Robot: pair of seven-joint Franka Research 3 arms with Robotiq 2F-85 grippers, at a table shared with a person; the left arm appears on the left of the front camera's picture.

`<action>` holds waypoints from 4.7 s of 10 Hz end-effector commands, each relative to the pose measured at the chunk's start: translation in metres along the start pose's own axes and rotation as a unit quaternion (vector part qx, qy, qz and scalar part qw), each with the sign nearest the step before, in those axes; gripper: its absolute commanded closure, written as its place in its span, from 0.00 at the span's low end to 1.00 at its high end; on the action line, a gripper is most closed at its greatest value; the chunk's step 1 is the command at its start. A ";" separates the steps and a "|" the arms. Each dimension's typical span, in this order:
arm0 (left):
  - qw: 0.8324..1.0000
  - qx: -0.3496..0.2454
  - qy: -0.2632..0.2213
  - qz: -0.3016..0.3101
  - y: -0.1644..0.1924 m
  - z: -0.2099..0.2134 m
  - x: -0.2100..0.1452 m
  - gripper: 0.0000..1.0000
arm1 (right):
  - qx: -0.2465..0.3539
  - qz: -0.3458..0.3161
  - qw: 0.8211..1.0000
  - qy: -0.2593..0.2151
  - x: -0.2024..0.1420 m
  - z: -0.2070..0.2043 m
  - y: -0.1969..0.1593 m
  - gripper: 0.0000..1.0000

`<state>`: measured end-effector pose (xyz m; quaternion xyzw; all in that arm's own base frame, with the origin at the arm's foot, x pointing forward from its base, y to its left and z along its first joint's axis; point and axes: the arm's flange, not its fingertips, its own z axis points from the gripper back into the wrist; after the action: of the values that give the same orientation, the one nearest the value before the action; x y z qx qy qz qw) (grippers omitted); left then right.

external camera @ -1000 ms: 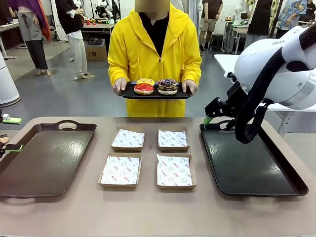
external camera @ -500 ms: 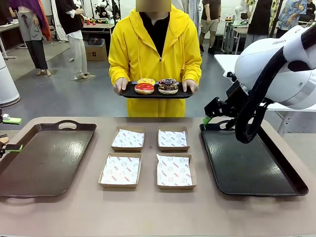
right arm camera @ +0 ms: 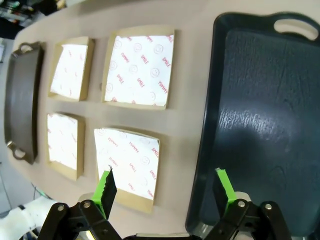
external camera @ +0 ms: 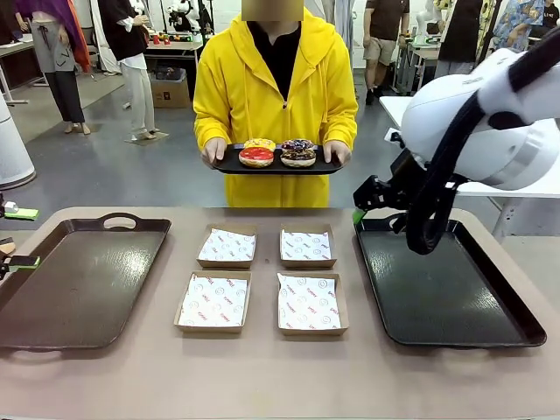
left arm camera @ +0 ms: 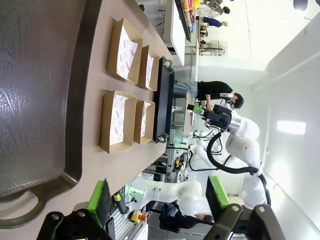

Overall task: Individually package the donuts and arrange them on the tray.
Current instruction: Pick up one Paper togo box.

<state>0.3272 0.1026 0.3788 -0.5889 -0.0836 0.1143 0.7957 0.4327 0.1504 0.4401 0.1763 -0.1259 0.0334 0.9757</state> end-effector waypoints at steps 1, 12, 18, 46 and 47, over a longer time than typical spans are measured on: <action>1.000 -0.006 -0.003 -0.002 -0.001 0.002 0.000 0.00 | -0.041 -0.049 0.998 0.012 0.034 -0.008 0.024 0.00; 1.000 -0.006 -0.003 -0.002 -0.001 0.002 0.000 0.00 | -0.149 -0.033 0.985 0.074 0.114 -0.108 0.092 0.00; 1.000 -0.006 -0.003 -0.002 -0.001 0.002 0.000 0.00 | -0.084 0.055 0.989 0.112 0.090 -0.127 0.049 0.00; 1.000 -0.006 -0.003 -0.002 -0.001 0.002 0.000 0.00 | -0.140 -0.064 0.987 0.054 0.114 -0.175 0.033 1.00; 1.000 -0.006 -0.003 -0.002 -0.001 0.002 0.000 0.00 | -0.138 -0.082 0.985 0.056 0.115 -0.172 0.034 1.00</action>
<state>0.3272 0.1027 0.3787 -0.5890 -0.0832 0.1145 0.7957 0.5801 0.2412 0.3237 0.0449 -0.0528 -0.0218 0.9974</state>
